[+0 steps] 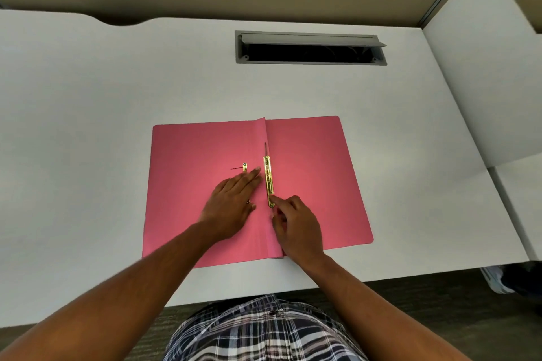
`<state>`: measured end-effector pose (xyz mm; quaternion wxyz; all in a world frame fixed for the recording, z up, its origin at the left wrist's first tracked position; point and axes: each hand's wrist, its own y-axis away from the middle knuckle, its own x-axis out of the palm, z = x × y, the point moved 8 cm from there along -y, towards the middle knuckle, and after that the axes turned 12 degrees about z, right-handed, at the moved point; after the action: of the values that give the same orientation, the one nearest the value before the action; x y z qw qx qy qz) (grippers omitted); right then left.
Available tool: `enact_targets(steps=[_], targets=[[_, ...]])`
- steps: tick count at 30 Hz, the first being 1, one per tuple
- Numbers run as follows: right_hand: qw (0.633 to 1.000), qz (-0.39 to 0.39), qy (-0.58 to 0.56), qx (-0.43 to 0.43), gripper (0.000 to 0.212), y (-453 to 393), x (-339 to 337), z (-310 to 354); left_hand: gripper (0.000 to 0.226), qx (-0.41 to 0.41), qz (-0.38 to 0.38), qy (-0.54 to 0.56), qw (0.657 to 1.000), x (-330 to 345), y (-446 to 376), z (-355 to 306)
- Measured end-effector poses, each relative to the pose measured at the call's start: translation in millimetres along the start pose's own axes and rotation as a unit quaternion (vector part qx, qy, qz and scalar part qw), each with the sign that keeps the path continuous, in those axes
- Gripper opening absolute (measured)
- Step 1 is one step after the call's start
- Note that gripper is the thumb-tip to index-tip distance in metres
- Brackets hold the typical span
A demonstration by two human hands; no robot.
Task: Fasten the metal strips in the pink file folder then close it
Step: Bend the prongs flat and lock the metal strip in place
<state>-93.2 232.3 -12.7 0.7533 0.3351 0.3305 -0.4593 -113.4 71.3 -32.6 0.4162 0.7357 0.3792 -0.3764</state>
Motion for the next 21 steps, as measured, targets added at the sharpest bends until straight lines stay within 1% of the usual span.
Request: enact_targets(steps=[2,3,5,8,11,14,16,18,21], targets=[[0.999,0.005,0.045,0.0,0.037,-7,1,2,0.071,0.005,-0.005,-0.004,1.0,0,4,3],[0.998,0.008,0.064,-0.001,0.037,-10,2,4,0.071,-0.009,-0.014,0.0,1.0,-2,7,8],[0.996,0.015,0.087,-0.004,0.037,-15,3,6,0.071,-0.062,-0.041,0.022,0.997,-9,14,26],[0.998,0.041,0.048,0.005,0.038,-23,4,1,0.069,-0.168,-0.095,0.052,0.98,-21,35,63],[0.998,0.056,-0.018,0.019,0.033,-35,1,-8,0.066,-0.273,-0.137,0.079,0.949,-27,63,99],[0.996,0.058,-0.062,0.022,0.027,-46,-4,-11,0.067,-0.339,-0.152,0.101,0.923,-27,87,124],[0.995,0.062,-0.08,0.016,0.032,-55,-9,-10,0.073,-0.368,-0.159,0.129,0.907,-26,97,134],[0.995,0.066,-0.072,0.002,0.04,-68,-15,-6,0.078,-0.38,-0.165,0.151,0.897,-27,102,139],[0.995,0.091,0.025,-0.021,0.05,-87,-20,1,0.08,-0.386,-0.157,0.162,0.894,-30,101,139]])
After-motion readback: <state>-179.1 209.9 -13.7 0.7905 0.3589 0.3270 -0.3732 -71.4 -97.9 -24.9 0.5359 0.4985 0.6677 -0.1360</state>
